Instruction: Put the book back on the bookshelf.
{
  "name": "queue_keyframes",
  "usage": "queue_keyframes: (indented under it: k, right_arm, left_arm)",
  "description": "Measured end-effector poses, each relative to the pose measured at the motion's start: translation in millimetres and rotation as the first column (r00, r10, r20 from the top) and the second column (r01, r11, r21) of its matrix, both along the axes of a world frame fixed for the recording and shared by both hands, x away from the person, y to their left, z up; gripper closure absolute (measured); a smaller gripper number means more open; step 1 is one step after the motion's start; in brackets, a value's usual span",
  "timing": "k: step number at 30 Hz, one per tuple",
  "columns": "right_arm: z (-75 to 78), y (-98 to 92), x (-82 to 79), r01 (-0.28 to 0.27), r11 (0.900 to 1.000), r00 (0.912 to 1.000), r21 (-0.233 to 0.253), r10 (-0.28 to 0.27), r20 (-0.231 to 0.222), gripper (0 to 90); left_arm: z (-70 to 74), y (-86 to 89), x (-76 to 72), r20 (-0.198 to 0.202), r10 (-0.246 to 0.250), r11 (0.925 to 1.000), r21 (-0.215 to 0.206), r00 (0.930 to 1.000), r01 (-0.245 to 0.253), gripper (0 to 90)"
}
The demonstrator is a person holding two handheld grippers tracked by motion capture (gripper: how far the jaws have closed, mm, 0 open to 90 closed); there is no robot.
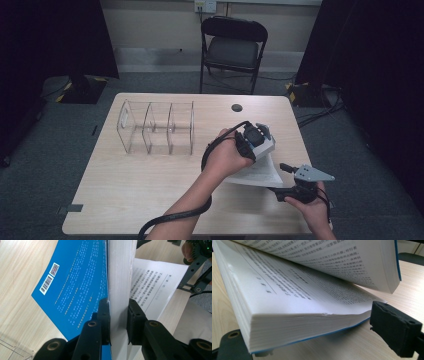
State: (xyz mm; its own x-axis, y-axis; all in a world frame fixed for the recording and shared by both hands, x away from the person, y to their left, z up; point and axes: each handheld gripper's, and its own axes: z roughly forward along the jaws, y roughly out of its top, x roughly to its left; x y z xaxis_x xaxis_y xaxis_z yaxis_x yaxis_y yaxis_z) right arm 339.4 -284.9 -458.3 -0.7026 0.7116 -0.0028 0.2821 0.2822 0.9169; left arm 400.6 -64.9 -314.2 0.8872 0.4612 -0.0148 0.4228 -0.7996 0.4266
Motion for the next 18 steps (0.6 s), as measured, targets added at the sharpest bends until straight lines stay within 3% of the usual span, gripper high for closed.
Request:
queue_keyframes:
  k: [6, 9, 18]
  right_arm:
    - [-2.3, -0.1, 2.6, 0.002, 1.000, 1.0000, 0.027, -0.002, -0.004, 12.8]
    - [-3.3, 0.8, 4.2, -0.002, 0.999, 1.0000, 0.038, 0.002, -0.005, 12.8]
    - [-0.1, 4.3, 9.5, -0.010, 0.999, 0.9999, 0.039, 0.010, 0.000, 12.8]
  left_arm:
    - [6.7, 2.6, -1.1, -0.006, -0.022, 0.9997, 0.012, 0.9997, 0.022, 76.0]
    - [7.2, 3.1, -2.6, -0.016, -0.009, 0.9999, 0.009, 0.9998, 0.009, 76.0]
    - [8.9, 0.8, -3.7, -0.009, -0.031, 0.9992, 0.025, 0.9995, 0.031, 75.9]
